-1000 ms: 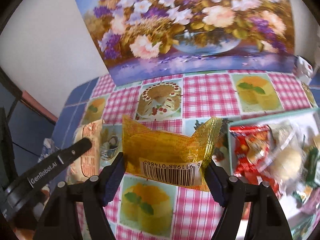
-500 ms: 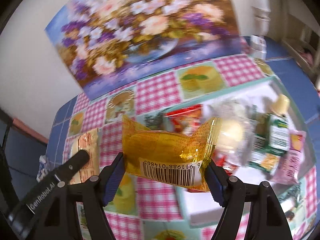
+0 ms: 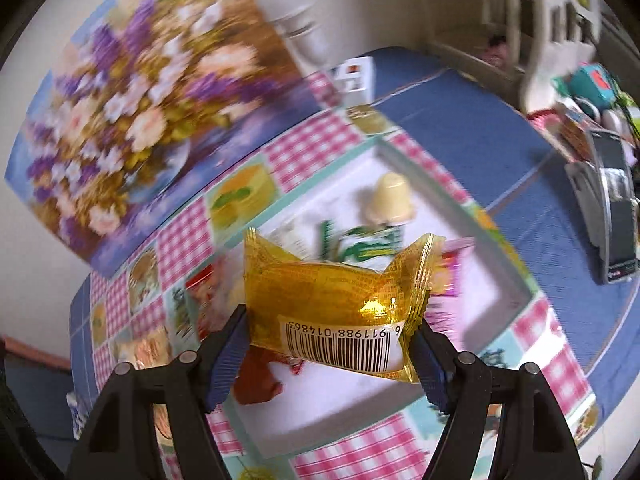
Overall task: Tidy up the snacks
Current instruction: 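Carry the pastry with the left tool while the right tool carries the yellow pack over the tray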
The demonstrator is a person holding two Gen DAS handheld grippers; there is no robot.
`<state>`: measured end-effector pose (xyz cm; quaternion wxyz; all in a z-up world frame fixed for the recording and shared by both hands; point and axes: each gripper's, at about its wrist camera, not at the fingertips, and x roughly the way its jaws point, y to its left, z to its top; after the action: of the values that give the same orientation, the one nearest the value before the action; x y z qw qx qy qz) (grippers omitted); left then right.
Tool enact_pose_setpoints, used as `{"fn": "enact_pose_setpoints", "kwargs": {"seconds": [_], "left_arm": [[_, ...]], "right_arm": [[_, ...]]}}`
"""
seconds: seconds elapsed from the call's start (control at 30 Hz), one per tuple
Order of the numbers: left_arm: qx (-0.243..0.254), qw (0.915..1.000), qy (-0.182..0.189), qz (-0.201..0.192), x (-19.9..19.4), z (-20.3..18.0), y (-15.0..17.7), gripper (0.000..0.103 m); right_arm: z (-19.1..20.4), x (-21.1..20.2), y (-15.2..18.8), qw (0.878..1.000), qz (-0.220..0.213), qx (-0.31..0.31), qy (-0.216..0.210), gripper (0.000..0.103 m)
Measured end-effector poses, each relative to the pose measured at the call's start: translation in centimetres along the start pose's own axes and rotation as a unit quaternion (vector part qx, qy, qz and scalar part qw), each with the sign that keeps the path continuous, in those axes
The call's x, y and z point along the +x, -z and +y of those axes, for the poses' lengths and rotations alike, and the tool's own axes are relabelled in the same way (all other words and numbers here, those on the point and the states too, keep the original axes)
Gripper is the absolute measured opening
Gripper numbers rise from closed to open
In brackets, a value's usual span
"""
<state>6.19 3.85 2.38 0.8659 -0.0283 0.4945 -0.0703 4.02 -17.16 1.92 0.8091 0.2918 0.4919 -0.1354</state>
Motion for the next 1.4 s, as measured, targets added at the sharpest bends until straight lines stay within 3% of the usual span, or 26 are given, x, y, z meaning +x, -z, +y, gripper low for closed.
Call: {"fn": "enact_pose_setpoints", "kwargs": {"seconds": [0.47,0.87,1.4], "left_arm": [[0.060,0.9979,0.016,0.014,0.5,-5.2,1.4,0.030],[0.040,0.9967,0.011,0.069,3.3,-4.6,2.0,0.031],[0.028,0.9955,0.017,0.088,4.7,-4.6,2.4,0.031]], "right_arm": [[-2.4,-1.8,-1.0,1.000,-0.008,0.020,-0.003,0.078],[-1.3,1.4,0.2,0.998,0.063,0.016,-0.004,0.078],[0.3,3.1,1.2,0.996,0.095,-0.001,0.002,0.078]]}}
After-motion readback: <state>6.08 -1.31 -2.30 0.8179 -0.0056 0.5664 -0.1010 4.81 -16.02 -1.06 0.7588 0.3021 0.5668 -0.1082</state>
